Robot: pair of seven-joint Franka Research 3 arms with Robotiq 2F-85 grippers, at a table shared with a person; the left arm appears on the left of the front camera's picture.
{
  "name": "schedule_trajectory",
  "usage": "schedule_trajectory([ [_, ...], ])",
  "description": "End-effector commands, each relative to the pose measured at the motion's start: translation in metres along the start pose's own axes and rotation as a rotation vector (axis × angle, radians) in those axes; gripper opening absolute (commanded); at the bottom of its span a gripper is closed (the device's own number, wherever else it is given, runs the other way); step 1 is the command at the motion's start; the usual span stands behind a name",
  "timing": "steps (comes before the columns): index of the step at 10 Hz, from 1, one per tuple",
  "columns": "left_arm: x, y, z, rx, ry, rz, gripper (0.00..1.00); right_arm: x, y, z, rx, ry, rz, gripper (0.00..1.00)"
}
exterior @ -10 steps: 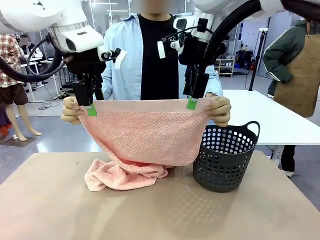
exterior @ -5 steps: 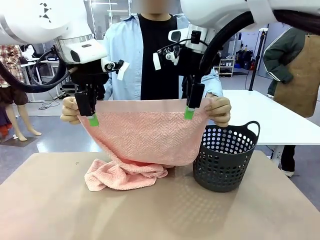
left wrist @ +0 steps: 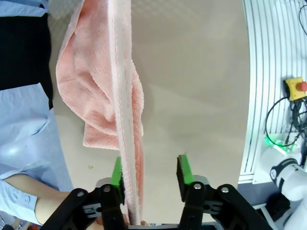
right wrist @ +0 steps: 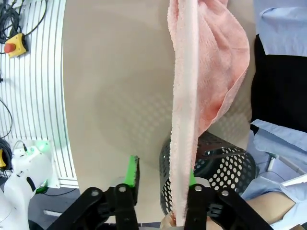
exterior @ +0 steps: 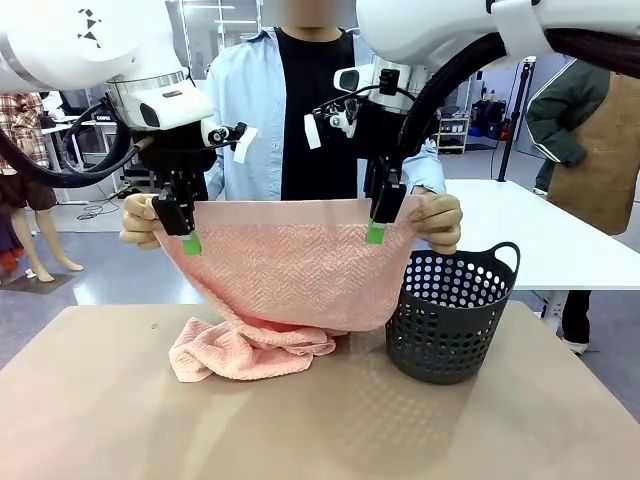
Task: Fold the towel.
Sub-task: Grab the top end of the 100 cm Hotel Towel extended by the human.
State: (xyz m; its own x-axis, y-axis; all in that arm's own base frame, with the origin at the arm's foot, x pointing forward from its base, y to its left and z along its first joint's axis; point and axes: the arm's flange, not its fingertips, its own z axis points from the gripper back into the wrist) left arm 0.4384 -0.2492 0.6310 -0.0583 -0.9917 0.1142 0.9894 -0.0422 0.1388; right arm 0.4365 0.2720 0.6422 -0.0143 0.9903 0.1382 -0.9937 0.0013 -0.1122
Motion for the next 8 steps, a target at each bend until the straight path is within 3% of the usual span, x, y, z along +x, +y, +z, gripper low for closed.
schedule_trajectory([
  [1,-0.0018,-0.0099,0.0006,0.012,-0.011,0.014,0.00,0.0000,0.0085,-0.0041,-0.011,0.026,-0.021,0.02],
  [8,-0.0013,-0.0095,0.0028,0.033,-0.006,0.023,0.00,0.0003,0.0080,-0.0044,-0.008,0.019,-0.006,0.00],
])
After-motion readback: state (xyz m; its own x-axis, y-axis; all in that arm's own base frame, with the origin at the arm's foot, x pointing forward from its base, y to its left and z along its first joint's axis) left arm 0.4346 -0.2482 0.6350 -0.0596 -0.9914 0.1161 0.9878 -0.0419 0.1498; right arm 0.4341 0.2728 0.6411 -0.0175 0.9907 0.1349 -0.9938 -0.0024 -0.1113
